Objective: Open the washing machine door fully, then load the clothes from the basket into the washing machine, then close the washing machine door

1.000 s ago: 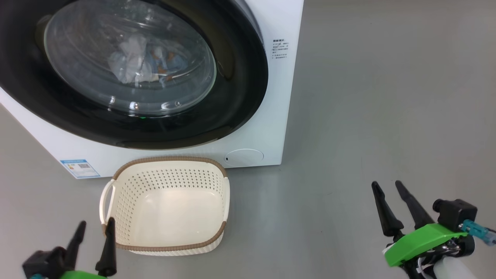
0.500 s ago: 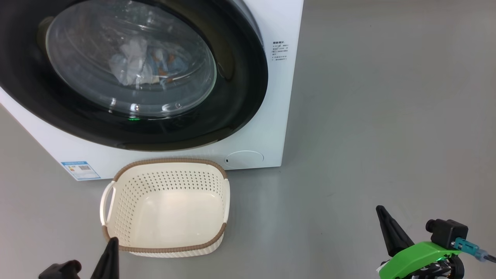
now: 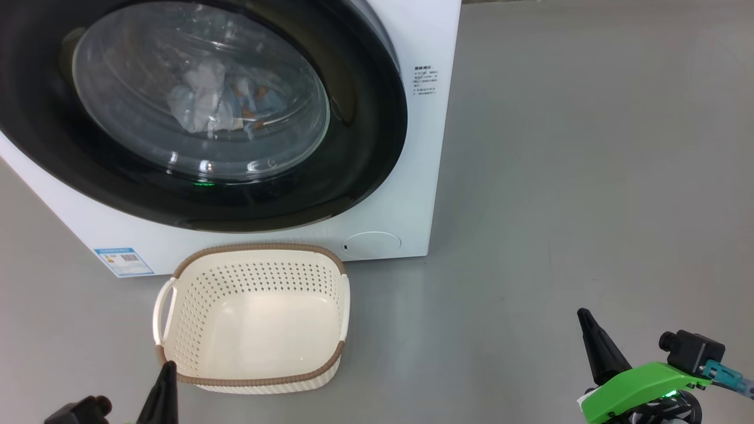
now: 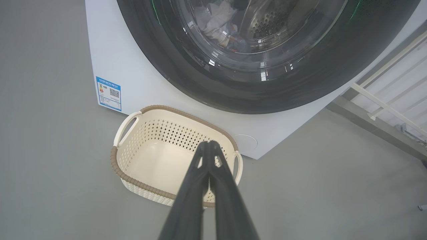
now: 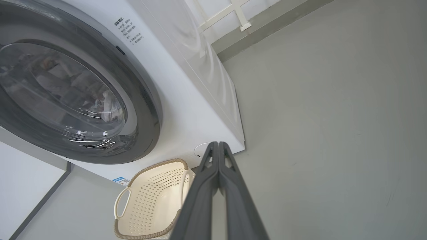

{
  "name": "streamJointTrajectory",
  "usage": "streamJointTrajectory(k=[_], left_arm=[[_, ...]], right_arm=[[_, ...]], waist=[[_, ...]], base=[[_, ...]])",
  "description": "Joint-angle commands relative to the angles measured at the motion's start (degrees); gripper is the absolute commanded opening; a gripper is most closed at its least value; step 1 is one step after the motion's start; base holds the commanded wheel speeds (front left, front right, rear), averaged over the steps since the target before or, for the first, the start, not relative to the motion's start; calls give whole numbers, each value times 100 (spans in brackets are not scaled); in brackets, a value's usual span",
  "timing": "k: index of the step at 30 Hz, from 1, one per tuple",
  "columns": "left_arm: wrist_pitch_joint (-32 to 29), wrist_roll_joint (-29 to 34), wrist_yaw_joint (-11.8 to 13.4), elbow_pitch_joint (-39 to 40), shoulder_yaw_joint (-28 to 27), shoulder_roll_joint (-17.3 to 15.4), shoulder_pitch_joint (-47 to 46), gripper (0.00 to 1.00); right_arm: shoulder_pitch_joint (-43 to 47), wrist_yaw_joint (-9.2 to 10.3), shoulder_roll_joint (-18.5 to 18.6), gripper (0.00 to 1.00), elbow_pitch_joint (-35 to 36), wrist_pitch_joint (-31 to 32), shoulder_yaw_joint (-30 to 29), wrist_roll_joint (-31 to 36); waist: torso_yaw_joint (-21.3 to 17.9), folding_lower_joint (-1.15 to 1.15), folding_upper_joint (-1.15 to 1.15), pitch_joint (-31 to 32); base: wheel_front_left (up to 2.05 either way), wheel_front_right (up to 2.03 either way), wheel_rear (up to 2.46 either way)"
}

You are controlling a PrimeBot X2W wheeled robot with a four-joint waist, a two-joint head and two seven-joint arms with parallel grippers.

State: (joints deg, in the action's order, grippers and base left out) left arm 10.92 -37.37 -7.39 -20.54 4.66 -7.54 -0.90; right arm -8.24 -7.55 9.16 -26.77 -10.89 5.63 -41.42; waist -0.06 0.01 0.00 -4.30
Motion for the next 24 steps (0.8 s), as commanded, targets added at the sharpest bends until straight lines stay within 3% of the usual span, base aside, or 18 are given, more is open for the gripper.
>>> streamJointTrajectory(k=[1, 24], left_arm=[[-41, -139, -2, 167, -119, -66, -154, 0], [-424, -1370, -4, 277, -340, 49, -240, 0]], right_arm=[[-87, 1, 34, 0, 178, 38, -47, -157], [-20, 2, -115, 0, 429, 426, -313, -1286]], waist=[[0, -1, 0, 6], [2, -1, 0, 99]], base=[[0, 0, 0], [0, 0, 0]])
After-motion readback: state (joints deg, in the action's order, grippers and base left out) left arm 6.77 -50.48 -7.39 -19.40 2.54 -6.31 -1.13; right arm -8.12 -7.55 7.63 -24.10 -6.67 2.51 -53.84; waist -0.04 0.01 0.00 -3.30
